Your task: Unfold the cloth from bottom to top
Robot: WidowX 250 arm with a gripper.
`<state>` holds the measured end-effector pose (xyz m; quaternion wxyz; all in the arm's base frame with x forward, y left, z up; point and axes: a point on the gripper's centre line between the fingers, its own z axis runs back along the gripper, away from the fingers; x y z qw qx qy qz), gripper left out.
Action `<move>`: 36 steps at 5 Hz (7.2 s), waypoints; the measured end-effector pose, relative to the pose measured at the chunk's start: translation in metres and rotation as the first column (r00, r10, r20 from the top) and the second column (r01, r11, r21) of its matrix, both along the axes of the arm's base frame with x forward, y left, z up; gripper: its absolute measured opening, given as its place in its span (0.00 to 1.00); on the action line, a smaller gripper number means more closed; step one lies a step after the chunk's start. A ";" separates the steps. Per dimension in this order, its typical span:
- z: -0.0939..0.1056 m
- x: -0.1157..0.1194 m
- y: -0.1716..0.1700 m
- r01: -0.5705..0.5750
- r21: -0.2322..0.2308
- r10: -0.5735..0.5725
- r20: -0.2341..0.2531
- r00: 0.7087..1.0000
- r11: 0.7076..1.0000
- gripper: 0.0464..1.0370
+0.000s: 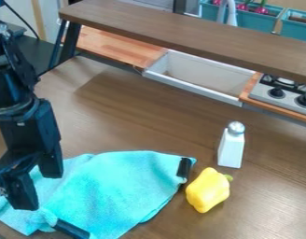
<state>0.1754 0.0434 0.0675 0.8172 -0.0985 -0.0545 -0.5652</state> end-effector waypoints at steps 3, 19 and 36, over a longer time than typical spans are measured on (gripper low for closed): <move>-0.011 0.000 -0.015 0.076 0.003 -0.076 0.035 0.996 0.997 0.96; -0.062 -0.003 -0.040 -0.043 0.628 -0.119 0.214 0.970 0.777 0.31; -0.022 0.146 0.186 -0.552 0.404 0.566 0.098 0.819 0.729 0.01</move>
